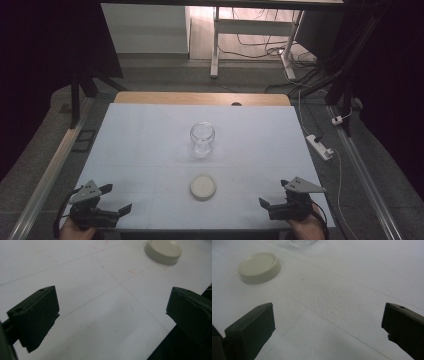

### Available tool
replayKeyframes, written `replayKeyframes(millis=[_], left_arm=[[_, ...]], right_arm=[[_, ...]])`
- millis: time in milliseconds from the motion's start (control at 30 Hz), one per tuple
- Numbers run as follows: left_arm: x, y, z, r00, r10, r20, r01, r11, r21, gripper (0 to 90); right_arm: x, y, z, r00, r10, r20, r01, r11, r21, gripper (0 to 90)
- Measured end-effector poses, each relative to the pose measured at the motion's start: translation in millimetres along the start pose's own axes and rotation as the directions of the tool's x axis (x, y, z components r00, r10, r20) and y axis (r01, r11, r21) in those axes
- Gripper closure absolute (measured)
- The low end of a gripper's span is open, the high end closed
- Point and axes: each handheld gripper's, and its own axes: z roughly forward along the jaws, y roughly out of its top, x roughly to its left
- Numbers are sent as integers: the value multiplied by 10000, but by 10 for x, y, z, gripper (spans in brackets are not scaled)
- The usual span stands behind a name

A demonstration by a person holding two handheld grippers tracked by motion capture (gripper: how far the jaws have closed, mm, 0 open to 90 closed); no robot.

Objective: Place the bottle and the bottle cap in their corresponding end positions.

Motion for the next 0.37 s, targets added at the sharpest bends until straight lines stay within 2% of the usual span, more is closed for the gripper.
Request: replayKeyframes(millis=[200,367], left_arm=[[-10,-66,-50,9986,40,-532,-30,9998,201,0],[-14,-63,-43,9985,106,-536,-91,9996,276,0]], right_arm=[[-40,-109,-59,9992,369,161,-375,9986,382,0],[-52,-119,-70,9985,507,216,-515,9980,368,0]])
